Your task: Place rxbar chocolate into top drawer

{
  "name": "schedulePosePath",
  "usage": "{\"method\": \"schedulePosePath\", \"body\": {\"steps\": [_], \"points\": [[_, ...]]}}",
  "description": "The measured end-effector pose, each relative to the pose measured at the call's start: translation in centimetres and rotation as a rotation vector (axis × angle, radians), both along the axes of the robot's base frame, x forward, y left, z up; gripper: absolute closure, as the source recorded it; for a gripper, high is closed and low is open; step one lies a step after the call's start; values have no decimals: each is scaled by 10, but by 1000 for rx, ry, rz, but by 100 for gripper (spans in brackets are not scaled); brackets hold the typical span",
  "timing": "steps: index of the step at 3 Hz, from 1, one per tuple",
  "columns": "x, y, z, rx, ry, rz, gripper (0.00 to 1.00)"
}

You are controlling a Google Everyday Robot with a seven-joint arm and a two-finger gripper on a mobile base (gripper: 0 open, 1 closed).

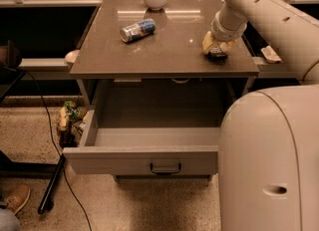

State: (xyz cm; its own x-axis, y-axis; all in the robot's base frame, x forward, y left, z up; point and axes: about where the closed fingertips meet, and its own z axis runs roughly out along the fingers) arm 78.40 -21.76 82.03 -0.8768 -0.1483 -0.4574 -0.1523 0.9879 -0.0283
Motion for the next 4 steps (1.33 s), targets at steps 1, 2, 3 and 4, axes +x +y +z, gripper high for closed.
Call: {"method": "schedulePosePath", "body": {"steps": [1,2,3,4], "points": [[-9,5,19,34,-64,54,100],[-32,17,49,91,-169,139,100],[-73,41,60,173,-214,264,100],[-73,41,60,173,-214,264,100]]}}
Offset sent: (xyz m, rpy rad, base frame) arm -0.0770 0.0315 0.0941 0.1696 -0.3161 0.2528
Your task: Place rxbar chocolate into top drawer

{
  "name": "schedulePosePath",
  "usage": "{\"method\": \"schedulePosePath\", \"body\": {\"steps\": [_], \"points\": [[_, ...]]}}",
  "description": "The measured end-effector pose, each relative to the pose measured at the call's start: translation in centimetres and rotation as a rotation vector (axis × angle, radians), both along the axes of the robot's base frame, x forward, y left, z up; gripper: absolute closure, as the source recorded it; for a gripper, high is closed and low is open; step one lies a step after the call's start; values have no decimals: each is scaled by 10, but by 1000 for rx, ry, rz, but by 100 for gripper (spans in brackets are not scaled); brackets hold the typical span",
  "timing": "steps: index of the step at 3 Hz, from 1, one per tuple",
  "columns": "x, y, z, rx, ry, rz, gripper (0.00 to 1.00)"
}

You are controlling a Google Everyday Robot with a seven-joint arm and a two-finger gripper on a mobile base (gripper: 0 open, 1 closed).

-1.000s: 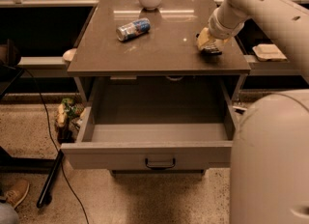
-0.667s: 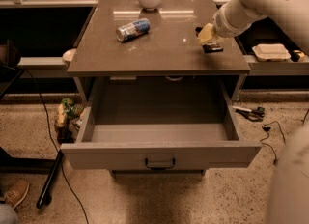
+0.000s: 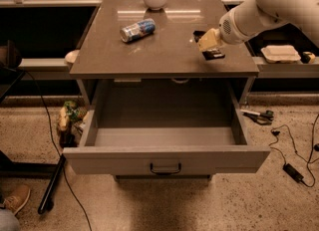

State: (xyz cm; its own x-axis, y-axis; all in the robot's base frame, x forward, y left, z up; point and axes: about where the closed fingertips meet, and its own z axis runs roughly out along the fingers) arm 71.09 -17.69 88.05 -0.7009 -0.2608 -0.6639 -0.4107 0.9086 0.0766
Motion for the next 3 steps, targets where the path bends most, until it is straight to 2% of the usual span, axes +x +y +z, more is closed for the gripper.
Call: {"method": "schedulePosePath", "body": {"steps": [1,2,3], "points": [[-18,8,-11,-44,-19,58,100],[-62,16,-17,-130,-77,140,100],[-108,24,-57,-195,-41,193,100]]}}
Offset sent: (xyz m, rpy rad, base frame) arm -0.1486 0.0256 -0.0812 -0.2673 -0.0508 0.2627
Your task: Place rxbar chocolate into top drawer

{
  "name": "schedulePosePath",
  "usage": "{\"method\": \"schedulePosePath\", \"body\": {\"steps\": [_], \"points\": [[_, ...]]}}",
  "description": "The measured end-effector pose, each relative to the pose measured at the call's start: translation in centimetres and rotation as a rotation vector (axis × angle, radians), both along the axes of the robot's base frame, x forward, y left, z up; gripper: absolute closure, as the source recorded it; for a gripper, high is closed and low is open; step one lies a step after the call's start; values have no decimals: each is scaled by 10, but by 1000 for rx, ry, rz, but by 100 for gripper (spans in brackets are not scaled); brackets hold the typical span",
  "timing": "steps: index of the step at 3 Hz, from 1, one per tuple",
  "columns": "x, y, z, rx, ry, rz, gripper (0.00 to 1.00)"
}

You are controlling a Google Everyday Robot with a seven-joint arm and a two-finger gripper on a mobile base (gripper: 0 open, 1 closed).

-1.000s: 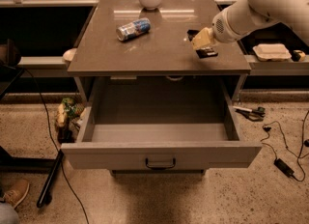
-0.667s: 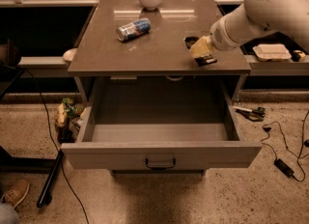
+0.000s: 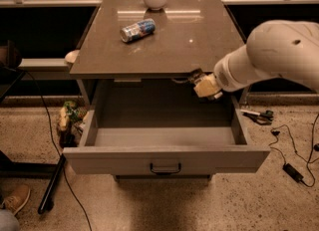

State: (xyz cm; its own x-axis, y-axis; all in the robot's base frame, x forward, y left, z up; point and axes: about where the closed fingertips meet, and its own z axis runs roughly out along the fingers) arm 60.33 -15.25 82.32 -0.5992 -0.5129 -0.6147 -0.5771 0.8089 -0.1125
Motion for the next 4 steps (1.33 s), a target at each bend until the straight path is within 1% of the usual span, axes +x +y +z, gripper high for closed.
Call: {"method": "schedulePosePath", "body": {"steps": [1,2,3,4], "points": [[-25,6,-54,-49,78,20,100],[-31,11,-96,-63,133,20,100],[-21,14,-126,-54,169,2,83],[-8,18,-152,-34,205,-14,59]]}}
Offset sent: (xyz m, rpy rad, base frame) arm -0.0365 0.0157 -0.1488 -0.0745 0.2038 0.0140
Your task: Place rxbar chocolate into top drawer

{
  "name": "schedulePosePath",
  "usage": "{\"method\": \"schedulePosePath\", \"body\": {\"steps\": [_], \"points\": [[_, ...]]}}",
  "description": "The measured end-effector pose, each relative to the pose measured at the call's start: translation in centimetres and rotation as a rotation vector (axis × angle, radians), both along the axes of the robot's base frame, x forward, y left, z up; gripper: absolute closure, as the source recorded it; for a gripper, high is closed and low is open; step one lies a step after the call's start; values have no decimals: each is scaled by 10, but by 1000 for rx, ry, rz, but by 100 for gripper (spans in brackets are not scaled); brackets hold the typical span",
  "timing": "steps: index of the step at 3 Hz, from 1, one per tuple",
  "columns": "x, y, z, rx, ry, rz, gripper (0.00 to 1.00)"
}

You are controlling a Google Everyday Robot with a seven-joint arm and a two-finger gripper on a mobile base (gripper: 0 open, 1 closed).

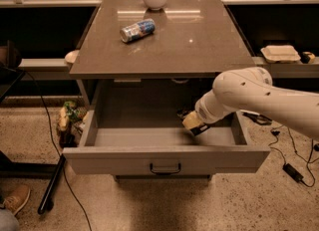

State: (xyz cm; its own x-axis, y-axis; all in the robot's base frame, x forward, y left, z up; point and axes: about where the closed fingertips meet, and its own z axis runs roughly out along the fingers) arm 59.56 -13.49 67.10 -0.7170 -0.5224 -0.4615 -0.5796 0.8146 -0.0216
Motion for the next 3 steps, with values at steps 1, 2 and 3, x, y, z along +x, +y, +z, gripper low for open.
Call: {"method": "schedulePosePath", "body": {"steps": [1,2,3], "points": [[13,5,-19,15,26,-6,36],[23,11,-32,25,45,0,13],[30,16,-37,30,52,12,0]]}}
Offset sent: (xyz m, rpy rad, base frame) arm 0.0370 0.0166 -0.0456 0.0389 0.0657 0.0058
